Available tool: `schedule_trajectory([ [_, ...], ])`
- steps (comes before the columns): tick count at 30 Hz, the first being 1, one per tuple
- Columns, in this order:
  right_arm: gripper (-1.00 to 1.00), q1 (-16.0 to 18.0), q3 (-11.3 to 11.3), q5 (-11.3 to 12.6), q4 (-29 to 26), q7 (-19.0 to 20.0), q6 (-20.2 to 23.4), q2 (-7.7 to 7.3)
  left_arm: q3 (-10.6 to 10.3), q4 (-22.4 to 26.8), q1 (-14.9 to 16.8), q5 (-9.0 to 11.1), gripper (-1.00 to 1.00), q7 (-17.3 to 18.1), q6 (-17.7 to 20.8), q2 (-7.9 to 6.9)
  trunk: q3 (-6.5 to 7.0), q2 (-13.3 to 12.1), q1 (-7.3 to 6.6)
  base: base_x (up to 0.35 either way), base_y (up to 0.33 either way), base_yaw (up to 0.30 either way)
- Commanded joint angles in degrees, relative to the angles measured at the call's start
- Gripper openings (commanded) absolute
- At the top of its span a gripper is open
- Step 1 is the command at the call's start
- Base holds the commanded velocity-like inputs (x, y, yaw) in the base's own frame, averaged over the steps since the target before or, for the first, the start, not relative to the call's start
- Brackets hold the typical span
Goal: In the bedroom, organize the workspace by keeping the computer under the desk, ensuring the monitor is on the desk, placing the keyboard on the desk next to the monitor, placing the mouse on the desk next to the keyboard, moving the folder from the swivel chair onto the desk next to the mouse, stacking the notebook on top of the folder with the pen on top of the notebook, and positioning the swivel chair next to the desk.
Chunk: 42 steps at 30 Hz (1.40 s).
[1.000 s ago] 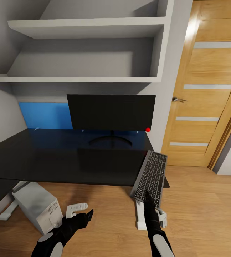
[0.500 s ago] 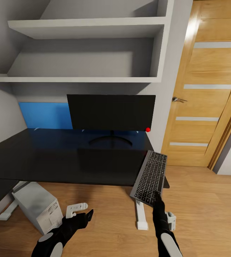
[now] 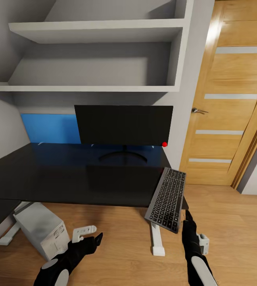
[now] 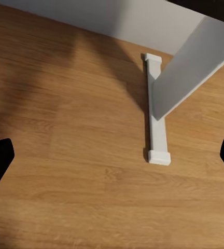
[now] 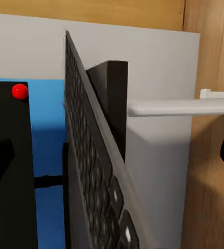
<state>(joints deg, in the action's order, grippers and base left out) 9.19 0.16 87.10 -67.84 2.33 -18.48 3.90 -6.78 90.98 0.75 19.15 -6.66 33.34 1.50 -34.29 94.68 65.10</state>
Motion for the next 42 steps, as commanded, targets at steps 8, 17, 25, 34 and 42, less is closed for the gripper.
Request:
schedule_trajectory([
  [8,1.0,0.0,-2.5,0.7,-2.8,0.1,0.4,-2.13,1.1,0.0,0.0,0.6,1.0,-0.5,0.3,0.05,-0.06,0.0,0.0,0.0,0.0,0.0],
  [17,1.0,0.0,-2.8,-5.4,6.3,-0.8,5.1,-15.02,1.3,-5.3,0.0,0.4,1.0,-0.6,-0.1,-0.1,-0.06,0.0,0.0,0.0,0.0,0.0],
  [25,1.0,0.2,-3.1,-16.3,26.8,-1.0,3.1,-19.43,1.2,-21.2,0.0,0.4,1.0,-0.5,-4.2,-2.31,-0.06,0.0,0.0,0.0,0.0,0.0],
  [34,1.0,0.4,-2.7,-39.7,44.2,-0.8,-14.1,-14.08,1.1,-43.8,0.0,0.3,1.0,-0.3,-25.7,-3.25,-0.06,0.0,0.0,0.0,0.0,0.0],
  [42,1.0,0.5,-2.6,-52.2,48.8,-0.5,-18.3,-10.99,1.0,-57.7,0.0,0.4,1.0,-0.3,-40.0,-3.27,-0.06,0.0,0.0,0.0,-0.012,0.0],
])
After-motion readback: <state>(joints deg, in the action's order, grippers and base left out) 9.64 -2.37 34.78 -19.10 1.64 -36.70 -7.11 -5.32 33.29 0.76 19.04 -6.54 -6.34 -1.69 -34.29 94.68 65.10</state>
